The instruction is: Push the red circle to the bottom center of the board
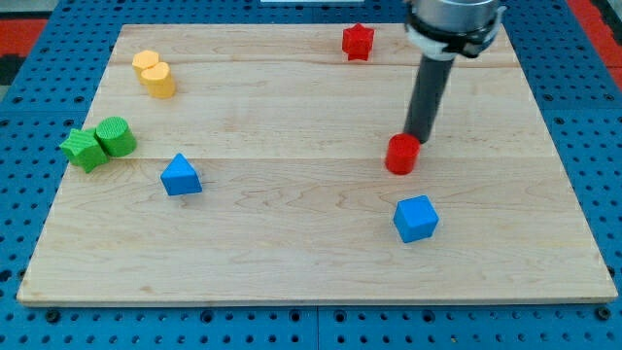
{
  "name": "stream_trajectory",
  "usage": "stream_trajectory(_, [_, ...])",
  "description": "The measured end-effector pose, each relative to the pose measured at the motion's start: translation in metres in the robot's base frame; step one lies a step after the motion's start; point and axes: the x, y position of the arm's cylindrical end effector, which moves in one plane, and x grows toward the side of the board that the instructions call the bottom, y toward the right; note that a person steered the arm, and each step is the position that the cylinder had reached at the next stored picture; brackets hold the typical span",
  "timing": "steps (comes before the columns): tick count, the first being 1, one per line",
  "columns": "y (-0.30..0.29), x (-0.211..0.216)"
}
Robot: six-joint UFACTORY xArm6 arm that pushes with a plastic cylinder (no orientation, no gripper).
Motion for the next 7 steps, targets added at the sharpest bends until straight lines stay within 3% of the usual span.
stream_trajectory(3, [-0.06,0.102])
stream_trajectory(4, [-0.074,0.115])
stream_trajectory(5, [-0.066,0.08])
stream_trajectory(7, [0.026,-0.067])
